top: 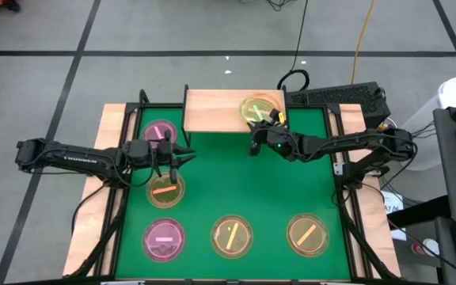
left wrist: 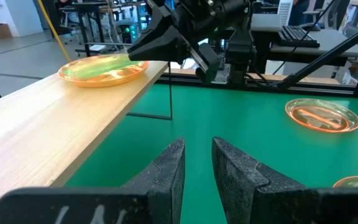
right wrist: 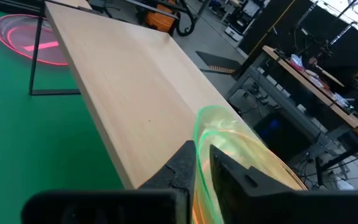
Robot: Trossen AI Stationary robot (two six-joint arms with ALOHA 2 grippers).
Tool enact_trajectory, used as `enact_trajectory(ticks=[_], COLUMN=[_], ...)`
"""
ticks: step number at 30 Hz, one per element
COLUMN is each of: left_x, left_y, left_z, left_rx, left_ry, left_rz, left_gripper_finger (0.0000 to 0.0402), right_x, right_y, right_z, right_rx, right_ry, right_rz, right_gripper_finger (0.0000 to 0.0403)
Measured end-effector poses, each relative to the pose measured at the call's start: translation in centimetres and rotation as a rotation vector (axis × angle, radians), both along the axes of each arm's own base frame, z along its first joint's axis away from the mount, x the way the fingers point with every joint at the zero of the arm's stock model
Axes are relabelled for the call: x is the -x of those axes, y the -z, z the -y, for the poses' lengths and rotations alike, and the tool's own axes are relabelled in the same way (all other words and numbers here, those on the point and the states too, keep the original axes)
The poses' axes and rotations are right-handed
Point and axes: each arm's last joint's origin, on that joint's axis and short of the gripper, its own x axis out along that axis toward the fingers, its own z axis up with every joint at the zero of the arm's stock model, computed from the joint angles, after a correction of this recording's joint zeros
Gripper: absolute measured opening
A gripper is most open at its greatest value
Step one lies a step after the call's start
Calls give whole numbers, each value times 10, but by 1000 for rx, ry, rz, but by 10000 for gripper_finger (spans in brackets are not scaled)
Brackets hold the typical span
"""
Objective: Place and stack plates onto a shelf
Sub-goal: Stack the green plate on top of the orange plate on the shelf, then stack the pink plate on top of the green plate on the shelf
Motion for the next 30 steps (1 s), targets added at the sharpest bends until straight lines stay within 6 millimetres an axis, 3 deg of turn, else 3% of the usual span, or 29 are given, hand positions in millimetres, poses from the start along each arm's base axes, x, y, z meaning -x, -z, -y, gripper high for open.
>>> enact_trajectory(ticks=[10,16,21,30], left_x=[0,0,0,0], left_y=[0,0,0,0], left_z=[0,0,0,0], left_rx=[9,12,13,16], left_ry=[-1,-2,-2,-2], left_rz=[2,2,3,-2], left_gripper_finger=[88,88,88,88], right_x=[0,4,5,5], right_y=[0,1,1,-9], right_z=[0,4,4,-17], right_rx=[1,49,54,79], right_ry=[18,157,172,100], right_rz=[4,-24,-30,-9], right_gripper_finger=[78,82,82,82])
